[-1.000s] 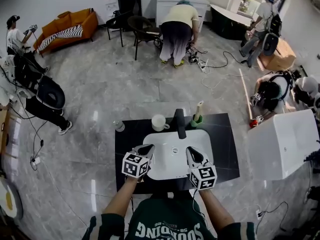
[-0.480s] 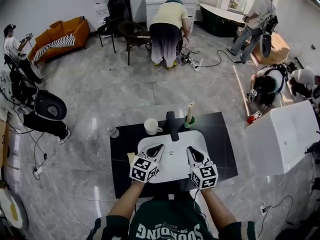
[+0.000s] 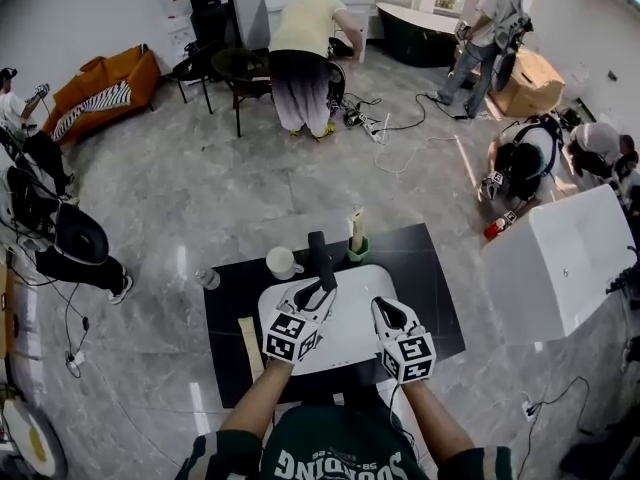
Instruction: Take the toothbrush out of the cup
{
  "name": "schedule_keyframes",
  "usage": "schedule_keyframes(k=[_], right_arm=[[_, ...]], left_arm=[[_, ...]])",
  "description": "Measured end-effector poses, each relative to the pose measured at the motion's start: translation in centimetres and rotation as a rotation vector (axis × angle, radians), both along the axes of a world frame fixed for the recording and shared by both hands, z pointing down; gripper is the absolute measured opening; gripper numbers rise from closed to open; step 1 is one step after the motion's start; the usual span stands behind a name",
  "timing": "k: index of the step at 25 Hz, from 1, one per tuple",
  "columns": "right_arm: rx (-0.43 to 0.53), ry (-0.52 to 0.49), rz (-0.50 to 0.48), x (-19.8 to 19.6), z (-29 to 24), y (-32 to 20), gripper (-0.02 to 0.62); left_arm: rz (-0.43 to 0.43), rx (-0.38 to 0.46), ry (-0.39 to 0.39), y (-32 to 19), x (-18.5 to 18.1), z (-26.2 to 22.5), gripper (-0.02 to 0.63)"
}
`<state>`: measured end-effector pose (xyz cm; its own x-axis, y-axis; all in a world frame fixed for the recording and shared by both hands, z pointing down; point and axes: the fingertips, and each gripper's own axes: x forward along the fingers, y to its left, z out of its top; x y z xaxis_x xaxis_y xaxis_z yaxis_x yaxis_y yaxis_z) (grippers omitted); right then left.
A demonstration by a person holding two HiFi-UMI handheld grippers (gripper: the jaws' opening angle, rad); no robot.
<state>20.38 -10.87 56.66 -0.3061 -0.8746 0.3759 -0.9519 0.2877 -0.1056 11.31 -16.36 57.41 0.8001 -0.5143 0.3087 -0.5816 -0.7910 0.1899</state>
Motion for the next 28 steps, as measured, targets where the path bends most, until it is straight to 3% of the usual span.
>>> schedule_keyframes(k=[10, 17, 22, 28], right_arm=[[0.002, -0.013, 0.050, 4.1, -0.3, -0.3, 0.041], [-0.009, -0.021, 0.073, 6.7, 0.5, -0.9, 0.041], [-0.021, -0.028, 0.077, 8.1, 1.0, -1.7, 0.041], [-0.031, -0.033, 0.069, 9.6, 1.5, -2.7, 0.041]], left_arm=[[-0.034, 0.001, -0.010, -3.0, 5.6, 0.4, 0.205], [-0.145, -0.058, -0.001, -5.5, 7.6, 1.8, 0.212], [-0.232, -0.068, -0.036, -7.6, 8.6, 2.9, 0.212], [-0.284, -0.123, -0.036, -9.4, 10.2, 4.7, 0.212]])
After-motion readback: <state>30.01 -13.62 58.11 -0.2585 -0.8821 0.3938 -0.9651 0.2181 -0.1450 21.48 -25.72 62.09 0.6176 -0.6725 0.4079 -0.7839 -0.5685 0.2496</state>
